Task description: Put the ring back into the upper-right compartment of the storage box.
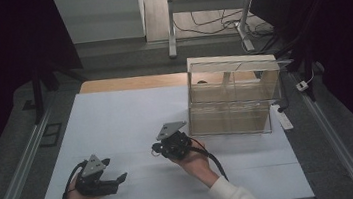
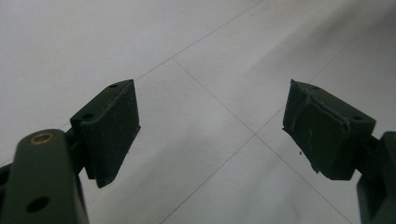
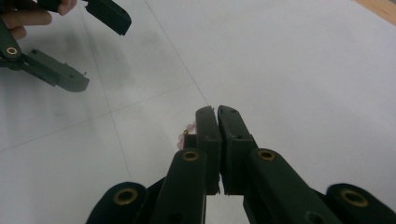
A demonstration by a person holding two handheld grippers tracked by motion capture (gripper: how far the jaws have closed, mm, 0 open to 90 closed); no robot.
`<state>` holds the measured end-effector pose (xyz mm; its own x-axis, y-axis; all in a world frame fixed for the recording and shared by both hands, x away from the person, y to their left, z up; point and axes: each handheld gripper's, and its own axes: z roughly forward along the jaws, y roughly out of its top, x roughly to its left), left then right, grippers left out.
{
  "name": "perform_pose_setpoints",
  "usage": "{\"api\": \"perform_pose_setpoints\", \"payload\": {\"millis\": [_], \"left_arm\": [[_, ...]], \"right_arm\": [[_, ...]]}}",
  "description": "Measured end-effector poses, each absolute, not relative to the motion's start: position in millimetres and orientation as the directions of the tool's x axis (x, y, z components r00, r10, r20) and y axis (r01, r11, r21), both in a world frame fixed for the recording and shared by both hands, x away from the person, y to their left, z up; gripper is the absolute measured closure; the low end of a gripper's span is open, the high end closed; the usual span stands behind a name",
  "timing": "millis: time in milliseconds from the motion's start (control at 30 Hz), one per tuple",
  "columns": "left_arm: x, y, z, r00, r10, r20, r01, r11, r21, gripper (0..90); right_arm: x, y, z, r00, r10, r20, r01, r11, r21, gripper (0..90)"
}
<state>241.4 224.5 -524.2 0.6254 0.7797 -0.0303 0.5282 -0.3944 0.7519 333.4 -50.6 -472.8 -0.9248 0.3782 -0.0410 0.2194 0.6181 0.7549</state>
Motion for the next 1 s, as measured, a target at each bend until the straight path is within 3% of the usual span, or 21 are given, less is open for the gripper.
{"api": "perform_pose_setpoints", "payload": {"millis": [1000], "left_arm": [[242,224,-525,0.625,0.78,-0.026,0.528,-0.399,0.75,18.4]], "right_arm": [[326,-80,-439,-0.913,0.403,-0.062,0.187,0.55,0.814,86.6]]}}
